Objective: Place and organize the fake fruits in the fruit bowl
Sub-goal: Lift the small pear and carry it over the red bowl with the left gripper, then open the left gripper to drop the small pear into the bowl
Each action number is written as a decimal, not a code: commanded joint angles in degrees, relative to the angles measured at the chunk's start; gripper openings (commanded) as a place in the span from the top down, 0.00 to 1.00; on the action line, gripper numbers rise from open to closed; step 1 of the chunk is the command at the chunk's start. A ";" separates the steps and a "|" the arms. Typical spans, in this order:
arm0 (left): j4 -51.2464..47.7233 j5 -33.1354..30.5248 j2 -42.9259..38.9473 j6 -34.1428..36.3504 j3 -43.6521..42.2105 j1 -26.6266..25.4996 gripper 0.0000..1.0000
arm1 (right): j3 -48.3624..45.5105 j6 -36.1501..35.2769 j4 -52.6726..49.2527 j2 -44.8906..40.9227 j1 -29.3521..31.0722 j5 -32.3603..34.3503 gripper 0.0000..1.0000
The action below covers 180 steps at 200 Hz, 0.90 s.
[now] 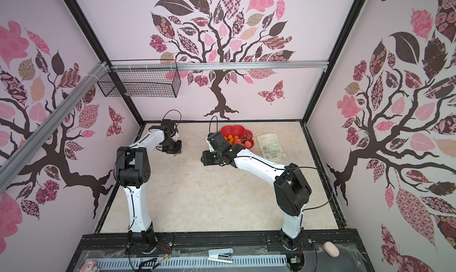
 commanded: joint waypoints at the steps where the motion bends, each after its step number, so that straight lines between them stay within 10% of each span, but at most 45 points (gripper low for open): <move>1: 0.24 1.59 -3.83 -0.19 -1.91 -1.14 0.73 | -1.01 -0.35 -0.22 -4.41 -2.32 1.02 0.51; 180: -7.54 6.07 6.74 -3.80 25.50 -22.97 0.75 | -8.56 -4.00 -1.47 -9.35 -20.19 3.11 0.50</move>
